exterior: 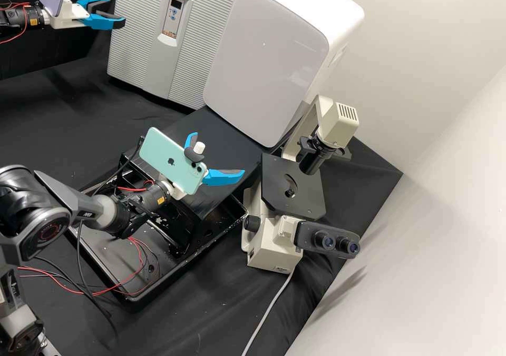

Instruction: Open the incubator door

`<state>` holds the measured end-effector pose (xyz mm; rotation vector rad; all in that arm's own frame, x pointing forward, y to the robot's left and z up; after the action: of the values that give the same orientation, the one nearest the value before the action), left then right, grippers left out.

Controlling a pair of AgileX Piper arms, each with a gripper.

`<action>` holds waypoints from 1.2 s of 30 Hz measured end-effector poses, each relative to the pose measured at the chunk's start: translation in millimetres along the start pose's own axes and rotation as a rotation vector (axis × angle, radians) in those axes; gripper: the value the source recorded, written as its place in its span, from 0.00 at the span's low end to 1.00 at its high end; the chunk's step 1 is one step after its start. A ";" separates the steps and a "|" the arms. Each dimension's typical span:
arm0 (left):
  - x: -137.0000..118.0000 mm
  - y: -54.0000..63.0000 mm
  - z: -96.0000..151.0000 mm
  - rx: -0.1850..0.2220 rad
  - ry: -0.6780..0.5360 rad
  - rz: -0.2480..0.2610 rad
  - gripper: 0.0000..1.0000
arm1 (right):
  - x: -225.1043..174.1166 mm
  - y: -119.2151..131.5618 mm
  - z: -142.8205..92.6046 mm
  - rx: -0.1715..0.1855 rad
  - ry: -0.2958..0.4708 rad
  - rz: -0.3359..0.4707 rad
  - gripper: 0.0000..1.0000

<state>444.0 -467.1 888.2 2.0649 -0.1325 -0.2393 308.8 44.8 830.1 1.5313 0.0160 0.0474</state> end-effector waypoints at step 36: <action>34.7 -12.4 -16.6 0.021 0.005 -0.084 1.00 | 0.0 0.0 0.0 0.000 0.000 0.000 1.00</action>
<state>481.5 -453.7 881.1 2.0940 -0.0449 -0.2853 308.8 44.8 830.1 1.5313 0.0160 0.0474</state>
